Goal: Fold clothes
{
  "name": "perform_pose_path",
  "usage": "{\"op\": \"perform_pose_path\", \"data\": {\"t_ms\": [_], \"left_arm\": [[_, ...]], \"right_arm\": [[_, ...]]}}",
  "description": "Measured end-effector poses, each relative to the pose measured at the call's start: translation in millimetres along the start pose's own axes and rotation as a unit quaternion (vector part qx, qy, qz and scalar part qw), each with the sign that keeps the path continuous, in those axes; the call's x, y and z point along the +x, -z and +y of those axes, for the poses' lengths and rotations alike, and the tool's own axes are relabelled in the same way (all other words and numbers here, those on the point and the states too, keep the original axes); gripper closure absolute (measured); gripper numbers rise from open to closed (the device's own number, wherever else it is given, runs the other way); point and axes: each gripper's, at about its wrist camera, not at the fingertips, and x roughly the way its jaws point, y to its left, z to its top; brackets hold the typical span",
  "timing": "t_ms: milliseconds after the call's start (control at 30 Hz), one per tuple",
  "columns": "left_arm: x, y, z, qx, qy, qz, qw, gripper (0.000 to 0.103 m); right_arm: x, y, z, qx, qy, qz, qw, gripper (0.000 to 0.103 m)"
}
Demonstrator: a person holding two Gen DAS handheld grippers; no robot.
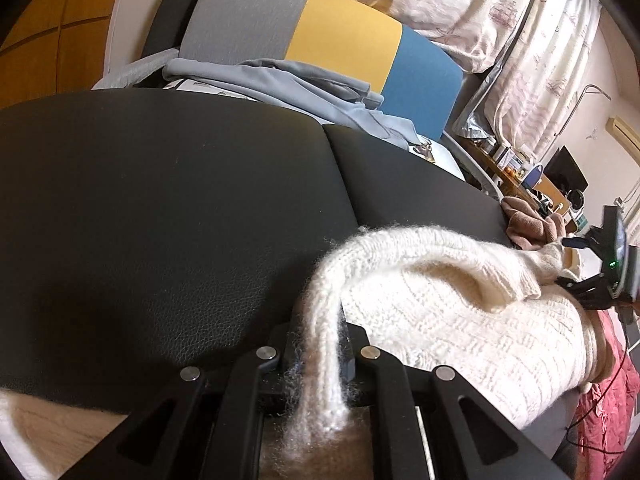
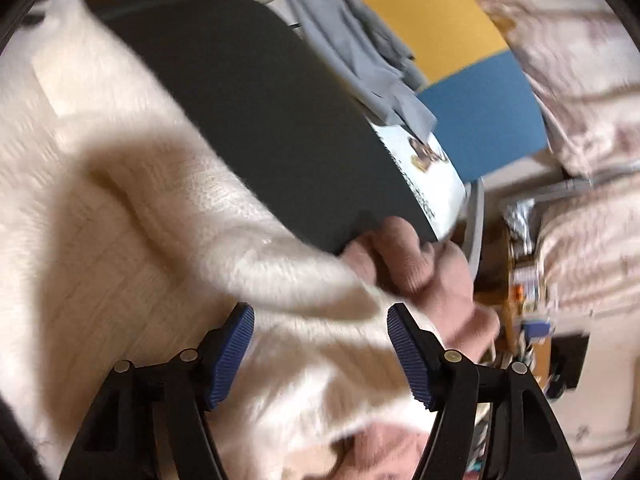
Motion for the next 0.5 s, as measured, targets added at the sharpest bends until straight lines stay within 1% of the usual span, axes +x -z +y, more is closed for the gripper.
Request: {"op": "perform_pose_path", "data": {"t_ms": [67, 100, 133, 167, 200, 233, 300, 367, 400, 433, 500], "left_arm": [[-0.2, 1.0, 1.0, -0.004, 0.004, -0.001, 1.0, 0.092], [-0.2, 1.4, 1.7, -0.007, 0.007, -0.001, 0.9999, 0.092], [-0.2, 1.9, 2.4, -0.009, 0.01, -0.002, 0.9999, 0.092], [-0.2, 2.2, 3.1, -0.012, 0.013, -0.002, 0.9999, 0.091], [-0.1, 2.5, 3.9, -0.014, 0.015, -0.002, 0.9998, 0.091], [0.0, 2.8, 4.8, -0.016, 0.018, -0.003, 0.9997, 0.091], [-0.2, 3.1, 6.3, -0.019, 0.022, -0.003, 0.9996, 0.091], [-0.5, 3.8, 7.4, -0.024, 0.027, -0.003, 0.9993, 0.091], [-0.5, 4.0, 8.2, -0.026, 0.029, -0.004, 0.9992, 0.091], [-0.6, 4.2, 9.0, -0.028, 0.031, -0.004, 0.9991, 0.091], [-1.4, 4.9, 9.4, -0.031, 0.034, -0.004, 0.9989, 0.091]], "right_arm": [[7.1, -9.0, 15.3, -0.02, 0.013, -0.003, 1.0, 0.03], [11.7, -15.4, 17.9, -0.019, 0.016, -0.007, 1.0, 0.04], [15.7, -21.7, 17.7, -0.001, 0.0, -0.006, 1.0, 0.054], [19.0, -26.8, 15.7, 0.033, -0.031, 0.002, 0.999, 0.091], [22.1, -31.7, 13.5, 0.069, -0.058, 0.008, 0.996, 0.096], [23.2, -35.5, 11.5, 0.106, -0.072, 0.006, 0.992, 0.095], [18.6, -39.8, 11.9, 0.152, -0.089, -0.016, 0.984, 0.095], [5.4, -42.4, 16.8, 0.211, -0.142, -0.048, 0.966, 0.095], [-1.3, -42.9, 19.3, 0.238, -0.172, -0.062, 0.954, 0.095], [-8.6, -42.1, 22.4, 0.266, -0.203, -0.078, 0.939, 0.095], [-24.2, -37.5, 36.3, 0.309, -0.277, -0.112, 0.903, 0.095]]}}
